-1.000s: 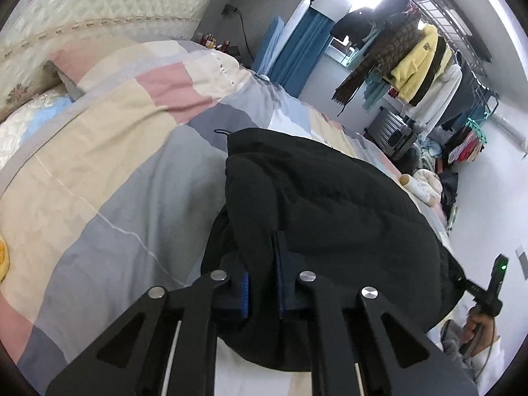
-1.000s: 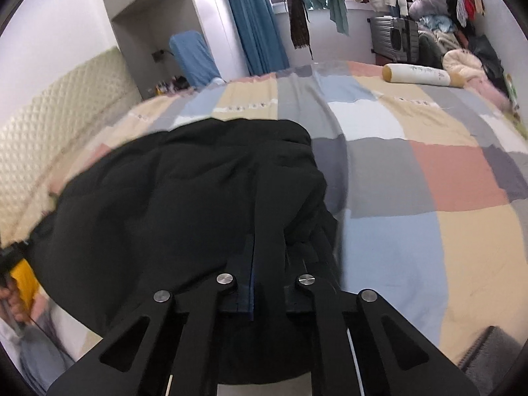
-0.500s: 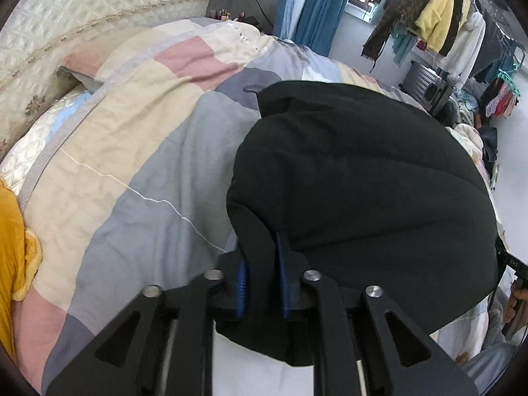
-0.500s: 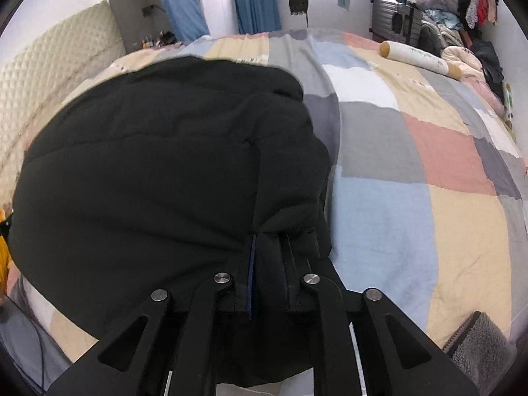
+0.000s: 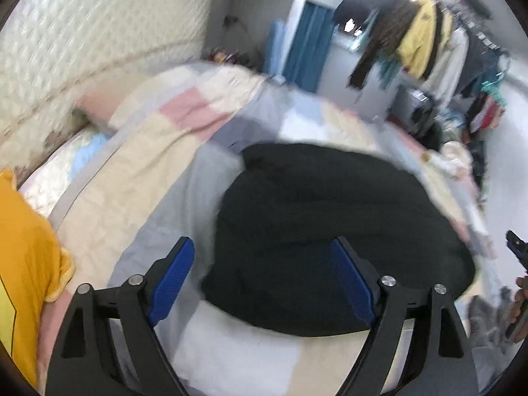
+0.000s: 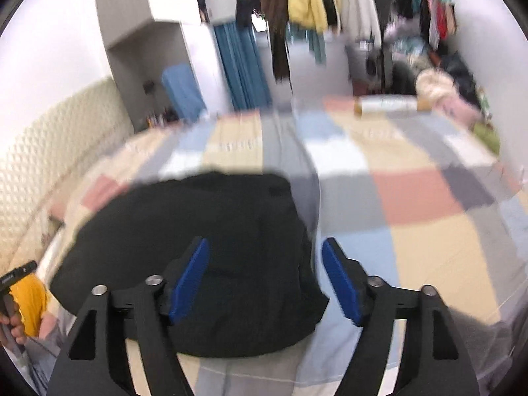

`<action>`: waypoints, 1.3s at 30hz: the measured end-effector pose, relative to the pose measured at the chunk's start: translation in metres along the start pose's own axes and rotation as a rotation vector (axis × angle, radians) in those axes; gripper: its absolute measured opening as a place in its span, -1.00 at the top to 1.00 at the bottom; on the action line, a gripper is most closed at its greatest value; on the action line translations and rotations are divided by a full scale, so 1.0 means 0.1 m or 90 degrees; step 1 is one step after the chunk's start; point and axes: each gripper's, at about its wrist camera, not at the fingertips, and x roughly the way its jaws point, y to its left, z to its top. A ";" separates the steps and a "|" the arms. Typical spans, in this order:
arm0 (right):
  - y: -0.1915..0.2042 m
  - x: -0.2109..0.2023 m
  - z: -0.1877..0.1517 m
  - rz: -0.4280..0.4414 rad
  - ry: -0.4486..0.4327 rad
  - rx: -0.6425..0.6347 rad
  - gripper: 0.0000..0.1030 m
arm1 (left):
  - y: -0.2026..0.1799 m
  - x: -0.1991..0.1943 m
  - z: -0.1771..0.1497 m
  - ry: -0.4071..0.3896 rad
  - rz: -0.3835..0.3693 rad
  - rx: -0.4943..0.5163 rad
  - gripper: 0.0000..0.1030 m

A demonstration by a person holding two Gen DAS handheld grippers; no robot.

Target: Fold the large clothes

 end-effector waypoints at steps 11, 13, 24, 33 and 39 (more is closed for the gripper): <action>0.72 -1.14 0.45 0.063 -0.163 -0.065 -0.78 | -0.81 -1.01 0.30 -0.123 -0.037 0.085 -1.00; 0.79 -1.29 0.45 0.069 -0.186 -0.072 -1.00 | -0.92 -1.20 0.32 -0.150 -0.036 0.097 -1.00; 1.17 -1.72 0.17 0.111 -0.218 -0.102 -1.00 | -1.27 -1.84 0.09 -0.219 -0.069 0.140 -1.00; 1.41 -1.81 -0.23 0.138 -0.206 -0.106 -1.00 | -1.42 -1.94 -0.27 -0.217 -0.079 0.154 -1.00; 1.42 -1.76 -0.45 0.110 -0.185 -0.101 -1.00 | -1.41 -1.83 -0.48 -0.184 -0.077 0.140 -1.00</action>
